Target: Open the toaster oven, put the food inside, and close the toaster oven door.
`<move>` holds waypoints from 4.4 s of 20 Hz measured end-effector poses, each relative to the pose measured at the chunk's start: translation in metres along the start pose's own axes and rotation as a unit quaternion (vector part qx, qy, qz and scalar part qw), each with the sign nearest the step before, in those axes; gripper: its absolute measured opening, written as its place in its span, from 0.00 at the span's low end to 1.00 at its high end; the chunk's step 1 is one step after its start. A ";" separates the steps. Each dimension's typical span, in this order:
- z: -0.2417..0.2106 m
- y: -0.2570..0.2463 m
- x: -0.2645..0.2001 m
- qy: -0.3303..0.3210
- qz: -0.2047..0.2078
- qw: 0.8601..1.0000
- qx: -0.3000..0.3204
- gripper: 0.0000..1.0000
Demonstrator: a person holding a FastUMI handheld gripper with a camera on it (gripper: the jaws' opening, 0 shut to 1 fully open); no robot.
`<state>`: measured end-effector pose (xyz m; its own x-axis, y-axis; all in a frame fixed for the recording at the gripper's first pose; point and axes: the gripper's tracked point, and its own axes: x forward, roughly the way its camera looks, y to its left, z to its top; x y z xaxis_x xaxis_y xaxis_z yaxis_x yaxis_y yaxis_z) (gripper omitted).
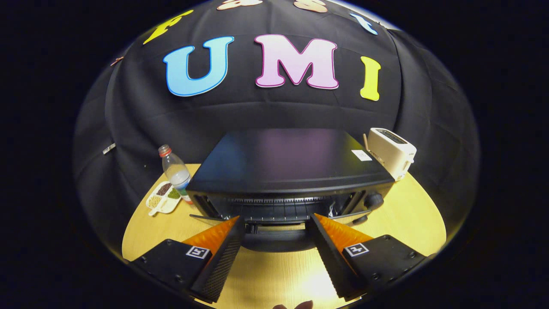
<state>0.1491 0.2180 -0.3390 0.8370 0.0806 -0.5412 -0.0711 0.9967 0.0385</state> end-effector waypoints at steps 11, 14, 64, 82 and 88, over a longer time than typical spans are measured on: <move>-0.111 -0.013 -0.031 0.075 0.013 0.997 -0.007 0.98; -0.119 -0.017 -0.040 0.091 0.015 0.996 0.003 0.98; -0.206 -0.337 -0.079 0.398 0.154 0.871 0.246 0.05; -0.131 -0.192 -0.106 0.262 0.086 0.813 0.513 0.05; -0.112 -0.125 -0.064 0.226 0.031 0.793 0.565 0.05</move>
<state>0.0435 0.0872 -0.4035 0.5528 0.3731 -0.7451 0.6408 0.3814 0.6663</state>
